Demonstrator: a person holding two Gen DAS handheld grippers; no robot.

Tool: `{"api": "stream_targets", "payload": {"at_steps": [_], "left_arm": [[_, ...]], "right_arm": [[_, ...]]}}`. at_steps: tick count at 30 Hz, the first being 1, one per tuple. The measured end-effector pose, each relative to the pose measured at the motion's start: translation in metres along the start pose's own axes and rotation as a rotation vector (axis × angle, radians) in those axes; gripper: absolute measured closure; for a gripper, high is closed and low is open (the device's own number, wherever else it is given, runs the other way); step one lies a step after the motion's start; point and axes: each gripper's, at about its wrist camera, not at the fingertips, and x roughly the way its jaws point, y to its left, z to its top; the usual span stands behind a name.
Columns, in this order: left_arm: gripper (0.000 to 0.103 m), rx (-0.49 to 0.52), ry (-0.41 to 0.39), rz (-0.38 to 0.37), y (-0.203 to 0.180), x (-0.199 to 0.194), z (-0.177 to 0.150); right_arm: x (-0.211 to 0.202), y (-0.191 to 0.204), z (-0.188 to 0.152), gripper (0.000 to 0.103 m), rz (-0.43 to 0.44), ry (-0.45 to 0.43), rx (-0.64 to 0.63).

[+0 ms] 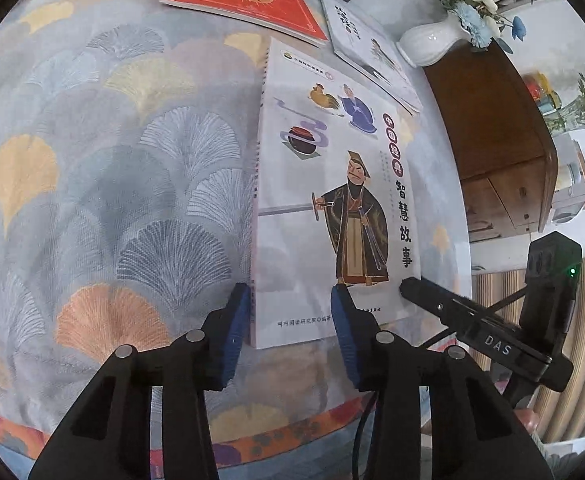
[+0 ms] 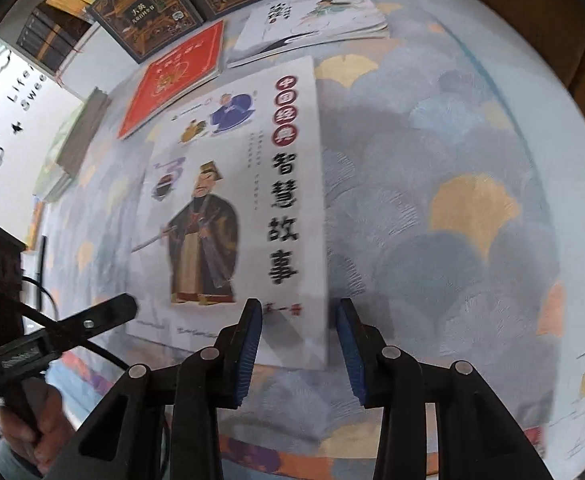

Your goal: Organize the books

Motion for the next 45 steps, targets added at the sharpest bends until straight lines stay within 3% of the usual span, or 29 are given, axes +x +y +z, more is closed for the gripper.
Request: {"api": "stream_targets", "payload": {"at_steps": [3,4,7,8,10,11,13,15,17,20,25,32,34,35,37,41,45], "left_arm": [[0.066,-0.056,-0.005,-0.059,0.009,-0.005,0.0],[0.066,-0.105,-0.015,-0.139,0.016,-0.01,0.002],[0.066,-0.285,-0.034,-0.502,0.034,-0.018,0.003],[0.066,-0.311,-0.038,-0.556,0.035,-0.019,0.004],[0.066,-0.31,-0.04,-0.552,0.032,-0.016,0.007],[0.069,-0.293,-0.036,-0.49,0.03,-0.012,0.008],[0.092,-0.228,-0.009,-0.324,0.02,0.003,0.01],[0.095,-0.191,0.012,-0.261,0.012,0.014,0.01],[0.095,-0.191,0.016,-0.255,0.005,0.021,0.01],[0.095,-0.249,0.034,-0.358,0.005,0.024,0.014],[0.095,-0.396,0.087,-0.559,0.012,0.031,0.016],[0.095,-0.482,0.135,-0.662,0.015,0.036,0.015],[0.095,-0.473,0.137,-0.631,0.015,0.038,0.017],[0.095,-0.447,0.136,-0.587,0.013,0.037,0.019],[0.095,-0.394,0.135,-0.51,0.01,0.033,0.023],[0.094,-0.152,0.098,-0.247,-0.016,0.021,0.023],[0.095,0.001,0.05,-0.152,-0.04,0.009,0.024]], "right_arm": [[0.001,-0.001,-0.001,0.065,0.026,0.0,0.019],[0.001,-0.004,-0.001,0.065,0.047,0.0,0.035],[0.0,-0.027,-0.004,0.064,0.174,0.007,0.139],[-0.002,-0.034,-0.006,0.064,0.203,0.01,0.164],[0.0,-0.048,-0.01,0.064,0.282,0.018,0.24],[0.0,-0.055,-0.012,0.064,0.318,0.02,0.275],[0.0,-0.067,-0.017,0.064,0.379,0.021,0.332],[0.001,-0.075,-0.02,0.064,0.42,0.02,0.381],[-0.001,-0.079,-0.023,0.064,0.437,0.02,0.403],[-0.003,-0.08,-0.024,0.064,0.451,0.041,0.415],[0.0,-0.092,-0.026,0.051,0.554,0.064,0.476],[0.017,-0.085,-0.016,0.054,0.74,0.074,0.547],[0.013,-0.078,-0.013,0.074,0.72,0.065,0.514],[0.01,-0.072,-0.01,0.077,0.679,0.054,0.476],[-0.001,-0.056,-0.007,0.079,0.542,0.025,0.36],[-0.019,-0.014,-0.004,0.08,0.257,-0.03,0.112],[-0.03,0.015,-0.01,0.08,0.12,-0.077,-0.04]]}}
